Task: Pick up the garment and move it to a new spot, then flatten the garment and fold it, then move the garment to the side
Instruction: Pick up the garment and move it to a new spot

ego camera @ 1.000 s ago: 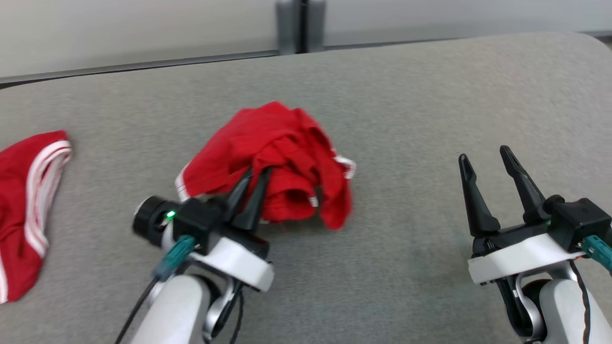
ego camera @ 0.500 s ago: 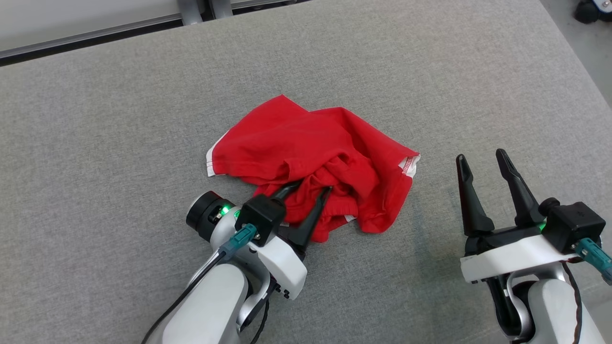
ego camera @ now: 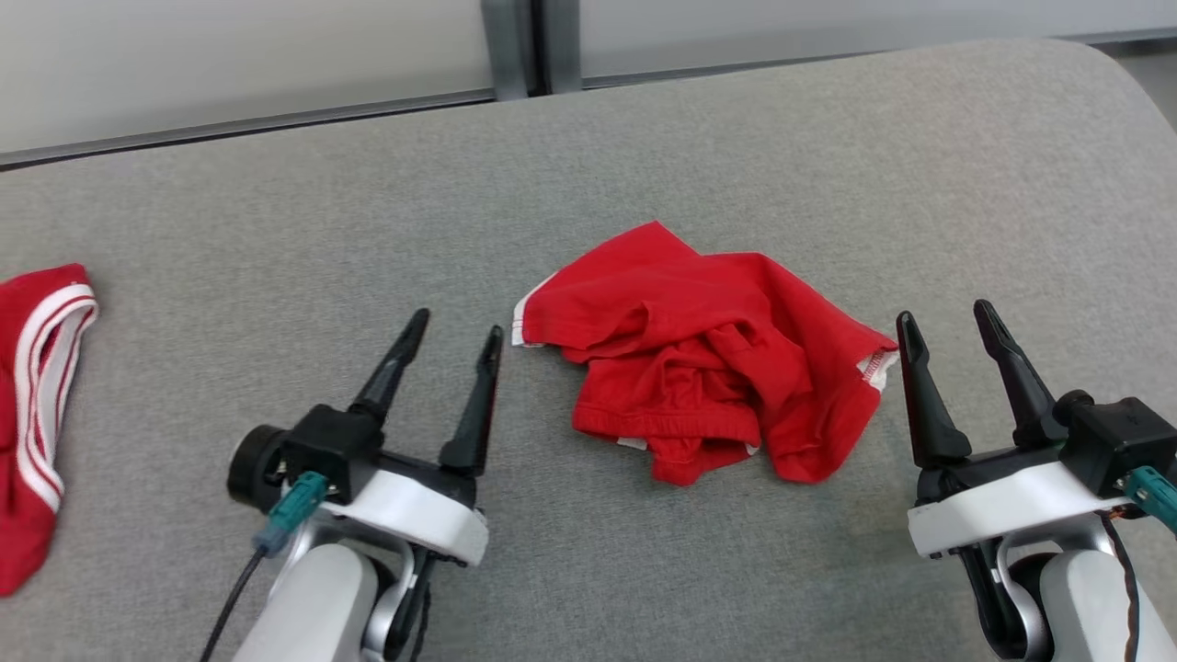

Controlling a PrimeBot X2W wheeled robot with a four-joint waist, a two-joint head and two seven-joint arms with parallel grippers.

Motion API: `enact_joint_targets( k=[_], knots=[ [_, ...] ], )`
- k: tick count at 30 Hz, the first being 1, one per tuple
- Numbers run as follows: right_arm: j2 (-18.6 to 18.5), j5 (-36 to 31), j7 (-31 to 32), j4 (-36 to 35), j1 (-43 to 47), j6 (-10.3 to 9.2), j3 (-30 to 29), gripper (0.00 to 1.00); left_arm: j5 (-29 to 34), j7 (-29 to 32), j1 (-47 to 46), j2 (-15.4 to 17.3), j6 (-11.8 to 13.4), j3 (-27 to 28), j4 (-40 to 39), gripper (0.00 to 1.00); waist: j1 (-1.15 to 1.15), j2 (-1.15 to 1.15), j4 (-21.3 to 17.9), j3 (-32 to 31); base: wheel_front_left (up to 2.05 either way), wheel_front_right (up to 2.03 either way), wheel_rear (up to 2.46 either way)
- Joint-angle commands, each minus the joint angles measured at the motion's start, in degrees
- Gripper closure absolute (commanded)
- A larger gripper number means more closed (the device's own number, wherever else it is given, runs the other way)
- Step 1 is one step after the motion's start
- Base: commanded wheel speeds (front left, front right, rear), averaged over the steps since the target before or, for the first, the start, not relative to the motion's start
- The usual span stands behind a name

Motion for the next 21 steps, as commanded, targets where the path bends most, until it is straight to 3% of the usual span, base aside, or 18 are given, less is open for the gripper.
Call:
enact_joint_targets(
  k=[1, 6, 11, 21],
  knots=[
    [-0.3, -0.1, 0.3, -0.2, 0.7, 0.00, 0.0, 0.00, -0.6, -0.2, 0.7, 0.4, 0.5, 0.7, -0.4, 0.00, 0.00, 0.00, 2.3, -2.0, 0.00, 0.00, 0.00],
    [-1.1, -0.5, 1.7, -1.5, 2.5, 0.00, -0.7, 0.00, -3.2, -1.1, 3.1, 2.5, 3.0, 6.5, -0.8, 0.00, 0.00, 0.00, 5.5, -4.0, 0.00, 0.00, 0.00],
    [-1.0, -0.7, 2.8, -2.2, 4.7, 0.00, -0.9, 0.00, -4.3, -1.4, 6.1, 5.5, 3.7, 10.6, -0.4, 0.00, 0.00, 0.00, 7.0, -6.7, 0.00, 0.00, 0.00],
    [-1.3, -0.4, 4.5, -3.3, 9.9, 0.00, -1.0, 0.00, -3.9, -0.9, 12.8, 7.9, 3.2, 10.3, -1.2, 0.00, 0.00, 0.00, 7.2, -11.7, 0.00, 0.00, 0.00]
  ],
)
